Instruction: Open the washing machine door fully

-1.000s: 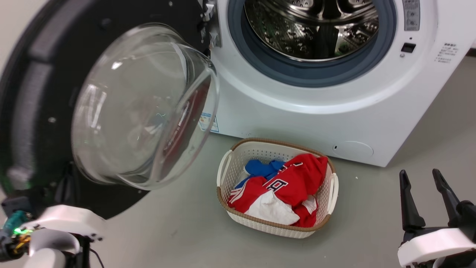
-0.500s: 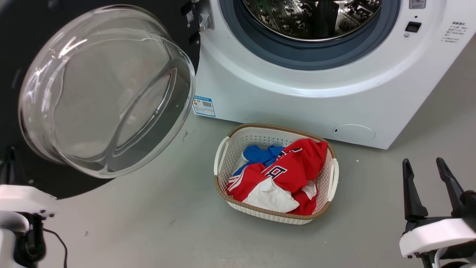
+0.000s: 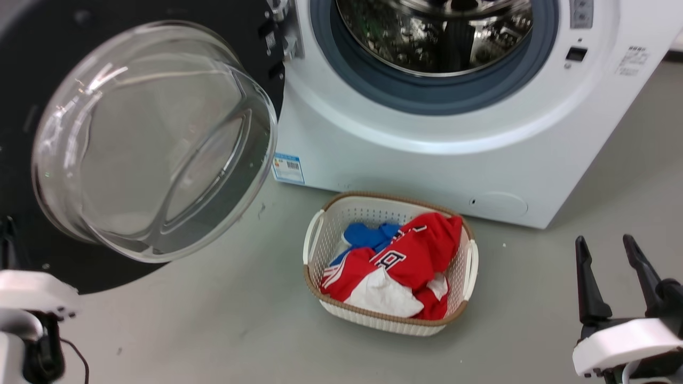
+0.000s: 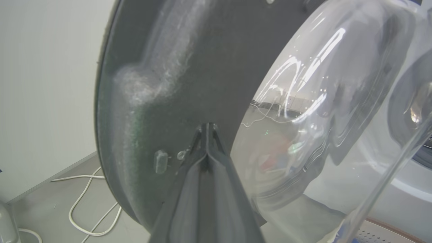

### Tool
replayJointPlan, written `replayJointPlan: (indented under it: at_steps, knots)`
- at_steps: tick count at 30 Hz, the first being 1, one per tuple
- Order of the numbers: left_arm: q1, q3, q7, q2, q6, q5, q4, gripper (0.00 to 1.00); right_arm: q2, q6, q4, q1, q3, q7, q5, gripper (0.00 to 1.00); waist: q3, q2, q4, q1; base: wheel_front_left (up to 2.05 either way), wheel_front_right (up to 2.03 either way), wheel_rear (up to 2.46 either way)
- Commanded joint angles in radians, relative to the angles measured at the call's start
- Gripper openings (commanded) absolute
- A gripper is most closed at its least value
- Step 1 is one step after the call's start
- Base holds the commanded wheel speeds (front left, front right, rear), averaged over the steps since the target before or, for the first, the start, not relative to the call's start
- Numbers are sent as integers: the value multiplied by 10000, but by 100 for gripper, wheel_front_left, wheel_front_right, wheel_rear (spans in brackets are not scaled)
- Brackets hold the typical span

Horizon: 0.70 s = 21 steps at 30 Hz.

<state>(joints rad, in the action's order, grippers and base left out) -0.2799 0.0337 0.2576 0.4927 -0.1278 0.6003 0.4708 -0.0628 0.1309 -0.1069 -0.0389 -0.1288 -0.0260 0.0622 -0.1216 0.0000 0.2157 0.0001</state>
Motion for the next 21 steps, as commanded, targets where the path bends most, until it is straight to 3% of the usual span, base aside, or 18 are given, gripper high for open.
replayJointPlan:
  at_steps: [1, 15, 21]
  knots:
    - [357, -80, 46, -51, -135, -237, -238, 0, 33, -3, 54, -158, -29, -83, 65, 100, 375, 0, 44, -1, 0, 0, 0]
    - [3443, -1284, -513, -1017, -1208, -1149, -4041, 0, 124, -3, 537, -771, 334, -345, 285, 100, 1741, 0, -193, -1, 0, 0, 0]
    - [3860, -1839, -874, -1261, -1314, -1308, -4968, 0, 127, -3, 697, -797, 450, -414, 279, 100, 1860, 0, -595, -1, 0, 0, 0]
